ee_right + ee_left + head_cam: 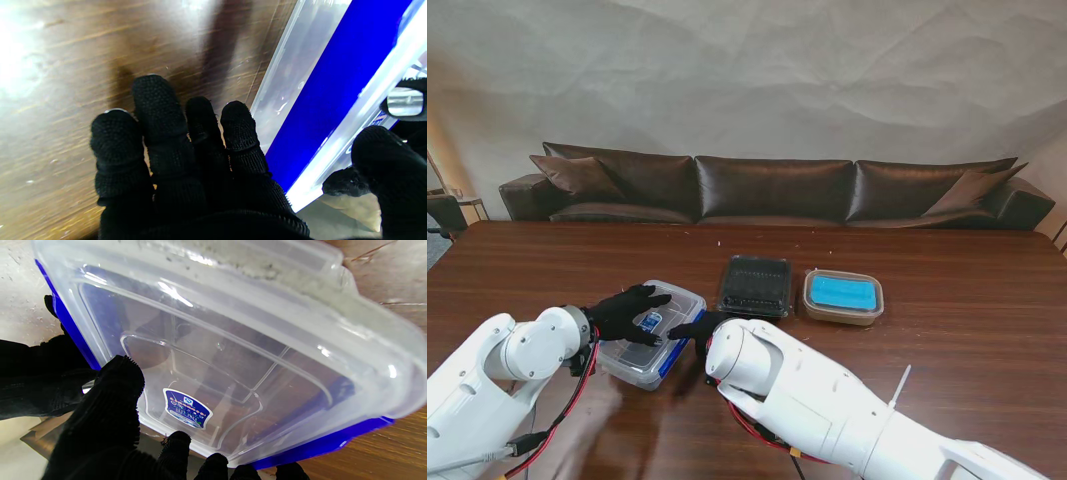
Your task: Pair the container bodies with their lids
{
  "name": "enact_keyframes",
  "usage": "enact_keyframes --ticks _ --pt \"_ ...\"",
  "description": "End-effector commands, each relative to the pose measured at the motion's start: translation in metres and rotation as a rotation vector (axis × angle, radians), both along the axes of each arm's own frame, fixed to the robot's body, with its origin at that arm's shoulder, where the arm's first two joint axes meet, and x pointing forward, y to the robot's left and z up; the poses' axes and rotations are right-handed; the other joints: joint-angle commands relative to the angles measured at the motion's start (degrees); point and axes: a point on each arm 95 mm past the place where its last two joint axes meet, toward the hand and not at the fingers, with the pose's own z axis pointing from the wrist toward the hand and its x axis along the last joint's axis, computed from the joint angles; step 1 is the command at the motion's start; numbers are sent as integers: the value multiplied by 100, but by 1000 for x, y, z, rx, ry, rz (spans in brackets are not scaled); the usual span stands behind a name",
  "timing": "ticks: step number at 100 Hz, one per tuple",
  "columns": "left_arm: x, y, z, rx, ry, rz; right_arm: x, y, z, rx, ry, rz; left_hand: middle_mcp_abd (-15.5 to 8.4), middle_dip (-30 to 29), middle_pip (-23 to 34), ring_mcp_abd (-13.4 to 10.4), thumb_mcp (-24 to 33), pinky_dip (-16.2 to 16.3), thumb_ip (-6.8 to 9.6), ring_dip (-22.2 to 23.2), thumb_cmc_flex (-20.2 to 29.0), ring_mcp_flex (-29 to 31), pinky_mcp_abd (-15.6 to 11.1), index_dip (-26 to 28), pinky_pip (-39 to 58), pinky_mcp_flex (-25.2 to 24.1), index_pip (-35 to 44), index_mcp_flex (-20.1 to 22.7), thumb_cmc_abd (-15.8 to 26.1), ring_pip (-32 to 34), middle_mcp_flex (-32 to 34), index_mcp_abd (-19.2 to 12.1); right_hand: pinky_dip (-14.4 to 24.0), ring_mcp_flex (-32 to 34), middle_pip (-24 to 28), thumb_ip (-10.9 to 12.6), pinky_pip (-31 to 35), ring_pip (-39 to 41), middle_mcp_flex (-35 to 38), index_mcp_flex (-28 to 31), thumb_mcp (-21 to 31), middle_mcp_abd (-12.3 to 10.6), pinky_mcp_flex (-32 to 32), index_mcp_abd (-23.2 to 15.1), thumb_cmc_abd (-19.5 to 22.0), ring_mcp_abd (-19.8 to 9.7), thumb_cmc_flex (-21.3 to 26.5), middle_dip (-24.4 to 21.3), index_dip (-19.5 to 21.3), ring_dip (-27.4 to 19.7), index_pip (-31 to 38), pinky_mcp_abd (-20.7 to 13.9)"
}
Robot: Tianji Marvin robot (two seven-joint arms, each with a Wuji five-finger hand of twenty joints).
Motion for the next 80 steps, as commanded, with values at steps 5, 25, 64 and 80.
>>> enact_keyframes --ticks 5,25,64,80 --pt "-20 4 -38 11 115 4 -4 13 2 -11 12 27 327 161 535 130 -169 -77 53 98 426 175 -173 199 -213 28 557 524 41 509 417 360 -9 354 -50 28 382 26 283 165 -80 2 -643 74 -6 62 -350 38 -34 61 -148 294" --pt "-24 5 -41 -3 117 14 -5 19 -2 -77 1 41 324 167 540 131 -251 -77 65 133 475 178 -176 208 -213 29 576 569 68 516 454 367 -116 831 -126 44 450 -41 717 526 -504 18 -131 74 97 -20 -629 61 -66 37 -345 435" --pt "-30 9 -46 -16 119 28 -7 33 -1 -200 -37 83 328 171 551 106 -376 -77 85 182 562 186 -180 216 -213 29 599 641 114 523 496 404 -577 1080 -223 423 694 1178 1998 1571 203 -134 1105 -178 162 -528 -23 303 71 345 -296 456" --pt "-31 12 -46 -16 115 37 -8 37 2 -245 -29 116 323 171 552 93 -424 -77 89 203 585 188 -186 217 -212 31 600 650 132 527 508 411 -755 1108 -219 482 772 1625 2350 1811 1415 -292 1411 -346 124 -843 182 426 173 430 -186 291"
